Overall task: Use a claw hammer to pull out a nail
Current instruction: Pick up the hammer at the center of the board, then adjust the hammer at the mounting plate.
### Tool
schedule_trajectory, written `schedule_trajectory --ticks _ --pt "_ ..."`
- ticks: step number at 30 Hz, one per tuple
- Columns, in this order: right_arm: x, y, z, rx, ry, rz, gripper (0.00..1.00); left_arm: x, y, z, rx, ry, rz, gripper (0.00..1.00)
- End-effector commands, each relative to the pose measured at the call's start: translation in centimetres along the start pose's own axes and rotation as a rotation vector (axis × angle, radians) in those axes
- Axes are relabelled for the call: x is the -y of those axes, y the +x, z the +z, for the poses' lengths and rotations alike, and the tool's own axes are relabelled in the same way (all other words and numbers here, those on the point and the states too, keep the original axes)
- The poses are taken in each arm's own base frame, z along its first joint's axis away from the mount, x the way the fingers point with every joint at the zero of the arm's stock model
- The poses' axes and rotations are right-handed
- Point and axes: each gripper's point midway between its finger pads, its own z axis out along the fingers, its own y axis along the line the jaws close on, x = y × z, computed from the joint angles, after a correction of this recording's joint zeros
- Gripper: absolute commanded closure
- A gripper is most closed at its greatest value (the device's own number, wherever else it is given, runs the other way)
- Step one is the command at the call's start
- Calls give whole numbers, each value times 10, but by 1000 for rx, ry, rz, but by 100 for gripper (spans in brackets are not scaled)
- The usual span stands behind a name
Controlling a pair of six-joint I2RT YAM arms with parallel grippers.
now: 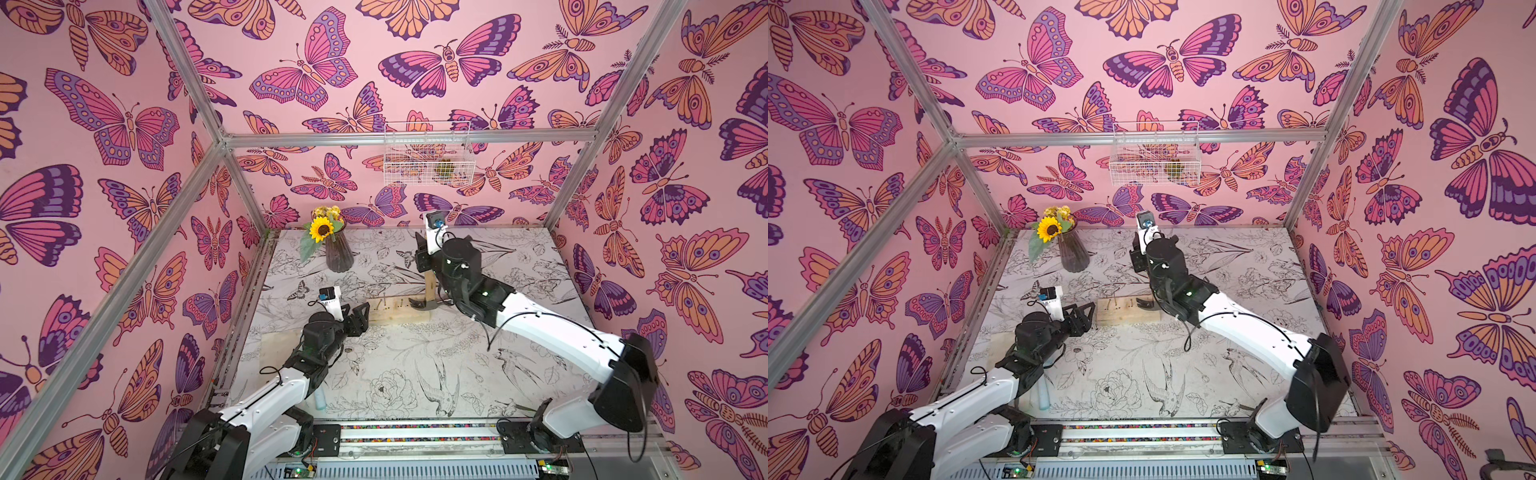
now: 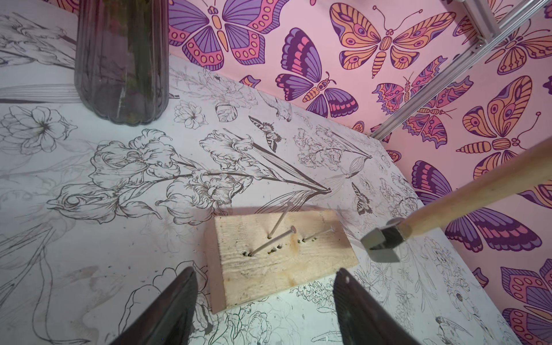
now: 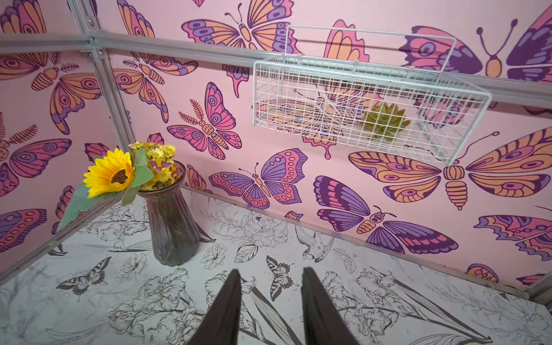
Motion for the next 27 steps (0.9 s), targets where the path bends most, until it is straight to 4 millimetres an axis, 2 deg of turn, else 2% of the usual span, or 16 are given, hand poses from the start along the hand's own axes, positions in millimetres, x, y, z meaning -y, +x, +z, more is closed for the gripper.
schedule_trajectory --ticks 1,3,8,21,23,24,27 --pt "18 -77 -9 207 93 57 100 4 2 2 -22 28 -21 27" --pt "14 -62 2 181 107 47 100 5 3 1 -28 32 -20 27" --pt "12 -53 8 164 109 68 100 5 3 2 -33 33 -16 27" --pt "23 -62 12 134 84 153 100 11 11 11 -77 75 -23 27" --pt "23 -54 15 111 86 150 100 15 13 12 -88 101 -24 27" --pt "24 -51 16 103 83 156 100 27 -2 15 -62 136 -17 27" --pt "28 -37 21 74 71 196 100 45 -8 20 -75 213 12 26"
